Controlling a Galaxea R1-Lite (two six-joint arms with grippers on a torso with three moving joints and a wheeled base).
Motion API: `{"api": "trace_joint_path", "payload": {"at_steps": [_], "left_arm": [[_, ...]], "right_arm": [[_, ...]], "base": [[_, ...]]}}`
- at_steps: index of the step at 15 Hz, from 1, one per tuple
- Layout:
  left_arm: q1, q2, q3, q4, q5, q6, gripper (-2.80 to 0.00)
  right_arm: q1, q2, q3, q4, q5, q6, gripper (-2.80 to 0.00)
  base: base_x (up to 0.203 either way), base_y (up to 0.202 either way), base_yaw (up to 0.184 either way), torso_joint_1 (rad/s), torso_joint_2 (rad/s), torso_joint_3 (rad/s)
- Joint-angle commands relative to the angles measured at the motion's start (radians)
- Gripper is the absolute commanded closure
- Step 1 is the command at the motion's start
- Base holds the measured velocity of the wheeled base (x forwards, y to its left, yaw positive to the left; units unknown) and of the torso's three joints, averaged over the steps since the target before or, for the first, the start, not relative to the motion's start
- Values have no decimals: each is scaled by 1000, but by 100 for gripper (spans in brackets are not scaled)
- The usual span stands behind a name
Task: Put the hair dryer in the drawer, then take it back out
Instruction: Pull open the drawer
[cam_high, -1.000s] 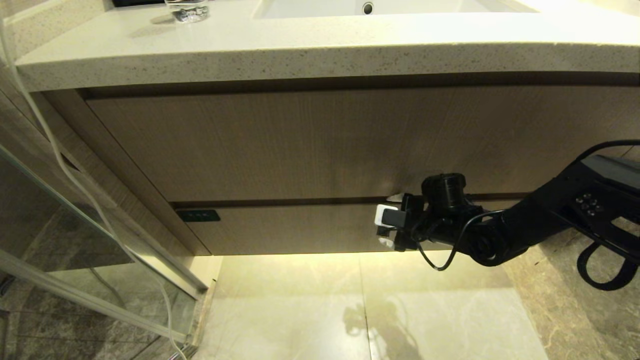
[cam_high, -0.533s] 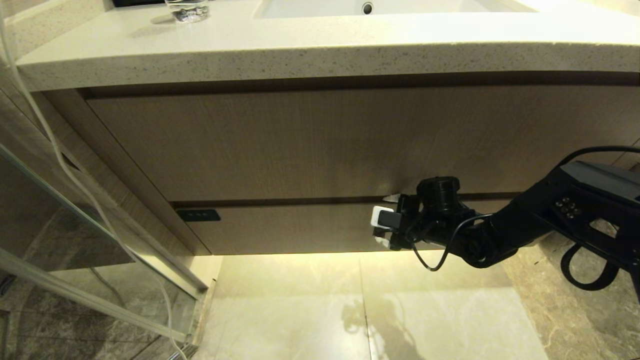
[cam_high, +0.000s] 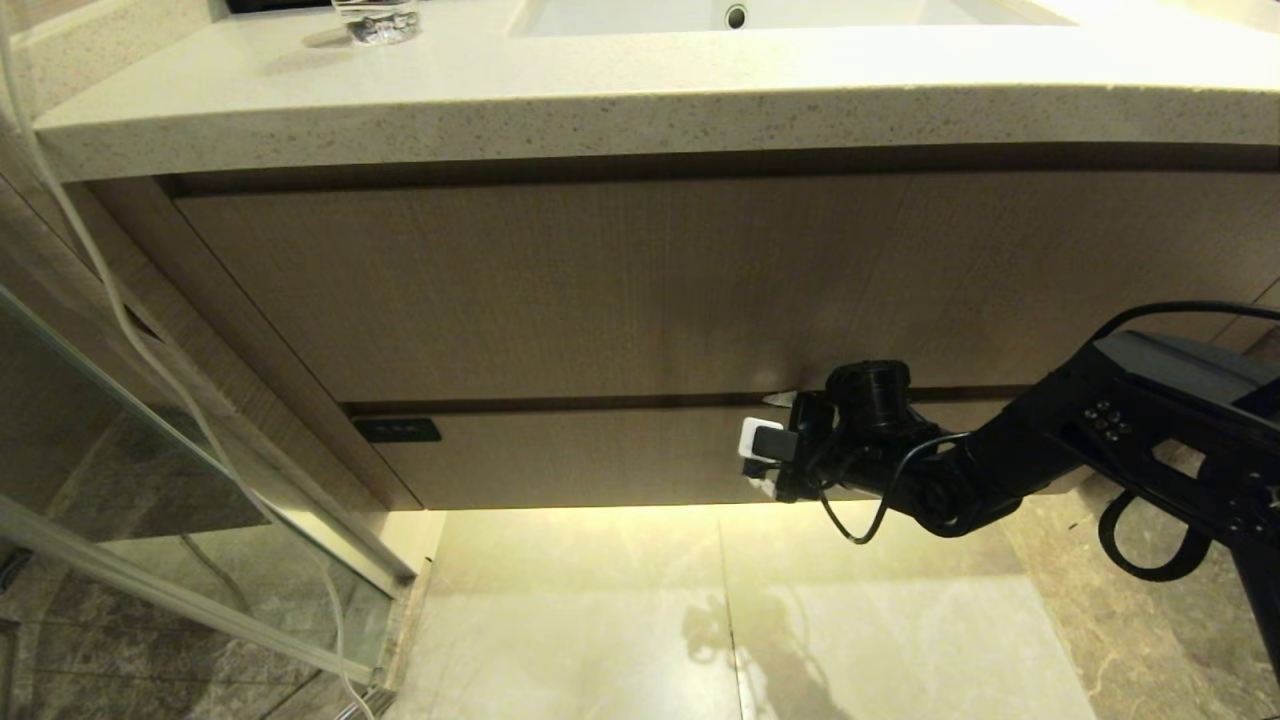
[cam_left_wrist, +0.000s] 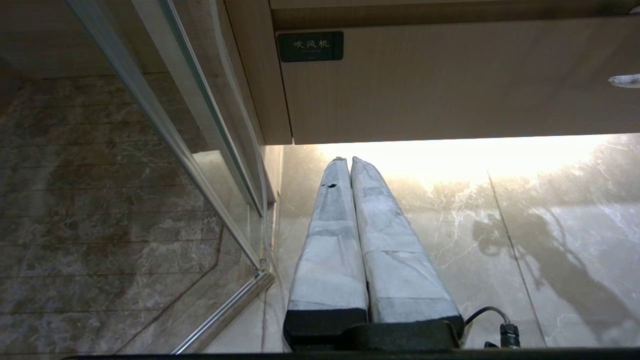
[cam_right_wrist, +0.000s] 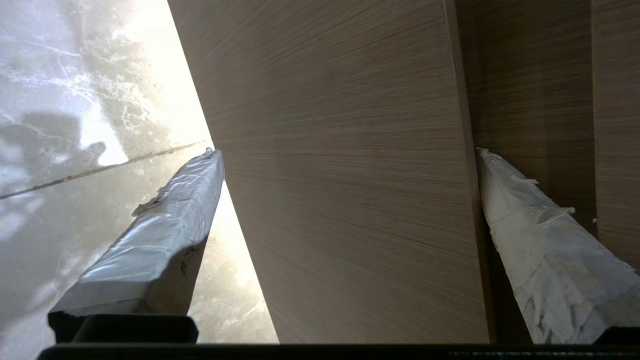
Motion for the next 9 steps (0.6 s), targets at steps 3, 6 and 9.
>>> {"api": "trace_joint_path", "payload": {"at_steps": [3,6,9], "left_arm": [[0,0,0,0,0,0,0],[0,0,0,0,0,0,0],[0,0,0,0,0,0,0]], "right_arm": [[1,7,3,94,1,-8,-280],[-2,-6,3,179,-10,-1,-280],[-4,-16,3,228,-12,1,-280]], "base": [[0,0,0,0,0,0],[0,0,0,0,0,0],[0,0,0,0,0,0]]}}
